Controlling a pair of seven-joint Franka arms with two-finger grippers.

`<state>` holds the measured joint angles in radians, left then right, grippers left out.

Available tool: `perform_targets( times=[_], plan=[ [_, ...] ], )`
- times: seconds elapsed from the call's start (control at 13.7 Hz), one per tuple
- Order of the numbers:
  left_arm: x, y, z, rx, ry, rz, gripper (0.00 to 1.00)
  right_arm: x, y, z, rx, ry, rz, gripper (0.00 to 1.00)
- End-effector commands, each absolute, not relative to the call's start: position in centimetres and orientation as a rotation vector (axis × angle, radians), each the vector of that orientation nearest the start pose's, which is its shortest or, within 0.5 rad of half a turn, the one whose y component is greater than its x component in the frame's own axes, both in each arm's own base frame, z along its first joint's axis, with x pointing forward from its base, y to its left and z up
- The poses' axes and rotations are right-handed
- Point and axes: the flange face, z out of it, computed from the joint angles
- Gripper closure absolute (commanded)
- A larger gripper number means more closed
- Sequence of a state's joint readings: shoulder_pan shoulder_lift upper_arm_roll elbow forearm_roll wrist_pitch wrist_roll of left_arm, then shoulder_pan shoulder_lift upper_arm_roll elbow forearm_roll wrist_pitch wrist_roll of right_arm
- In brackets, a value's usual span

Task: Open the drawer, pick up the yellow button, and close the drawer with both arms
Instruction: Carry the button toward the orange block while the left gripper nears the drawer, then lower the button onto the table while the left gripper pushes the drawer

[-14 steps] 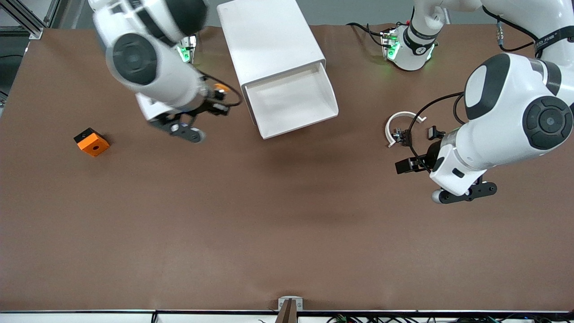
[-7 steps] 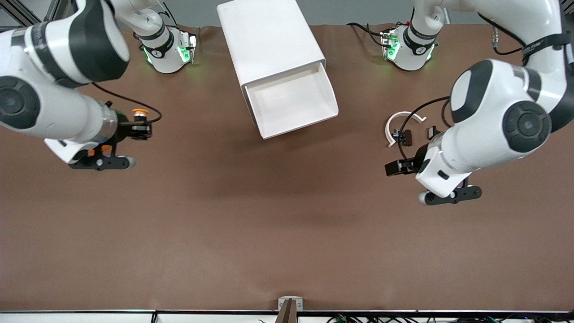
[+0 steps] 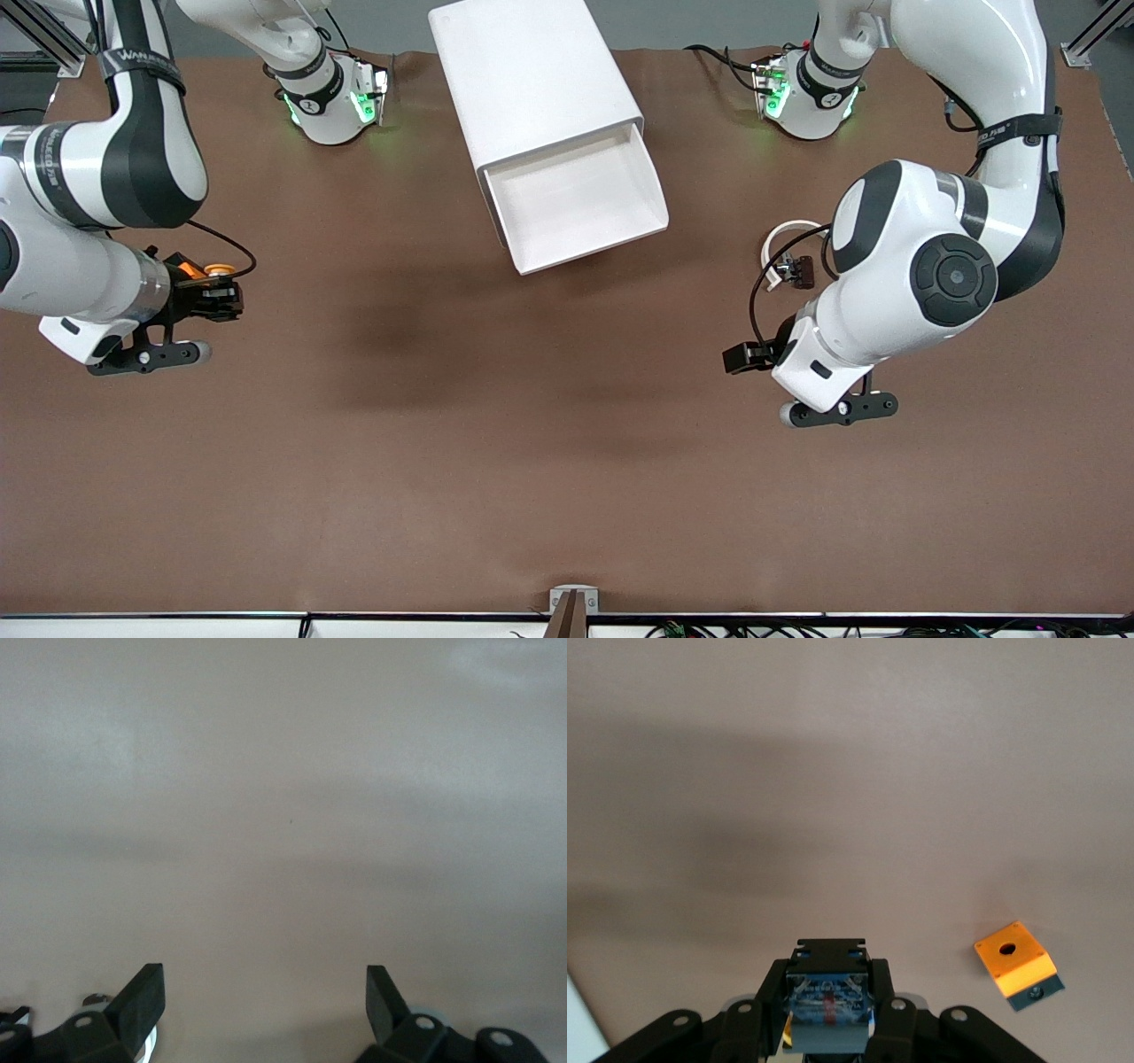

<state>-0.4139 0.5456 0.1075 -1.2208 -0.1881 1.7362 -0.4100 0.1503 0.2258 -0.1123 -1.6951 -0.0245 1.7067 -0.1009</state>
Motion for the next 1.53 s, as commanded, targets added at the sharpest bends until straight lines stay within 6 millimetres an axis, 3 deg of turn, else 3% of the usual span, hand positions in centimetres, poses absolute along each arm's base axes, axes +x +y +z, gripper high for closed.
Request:
perform_targets(
  times=[0.0,0.15,0.29,0.58,0.95,1.24,1.46],
  plan=[
    [67.2,-25.8,44.3,-3.237,-0.188,0.094,0.00,57.5,0.2,41.7,-3.185,-0.250,0.301,0.90],
    [67.2,-26.4,42.8,-3.220,-0.159,0.114,0.00,56.9,-1.5,39.1,-3.191,-0.222,0.271,0.89],
    [67.3,-26.5,42.4,-3.218,-0.141,0.111,0.00,55.9,-2.8,36.0,-3.193,-0.193,0.233,0.89],
    [66.8,-27.1,41.4,-3.201,-0.110,0.129,0.00,55.3,-4.4,31.9,-3.199,-0.154,0.153,0.88],
    [65.1,-30.8,37.5,-3.209,-0.070,0.077,0.00,54.4,-8.7,25.5,-3.187,-0.039,0.269,0.85],
    [59.8,-35.5,36.9,-3.191,-0.230,0.165,0.00,54.2,-10.3,21.1,-3.185,0.003,0.285,0.81],
    [56.9,-37.4,36.8,-3.183,-0.191,0.219,0.00,54.4,-10.2,20.0,-3.186,0.022,0.274,0.77]
  ],
)
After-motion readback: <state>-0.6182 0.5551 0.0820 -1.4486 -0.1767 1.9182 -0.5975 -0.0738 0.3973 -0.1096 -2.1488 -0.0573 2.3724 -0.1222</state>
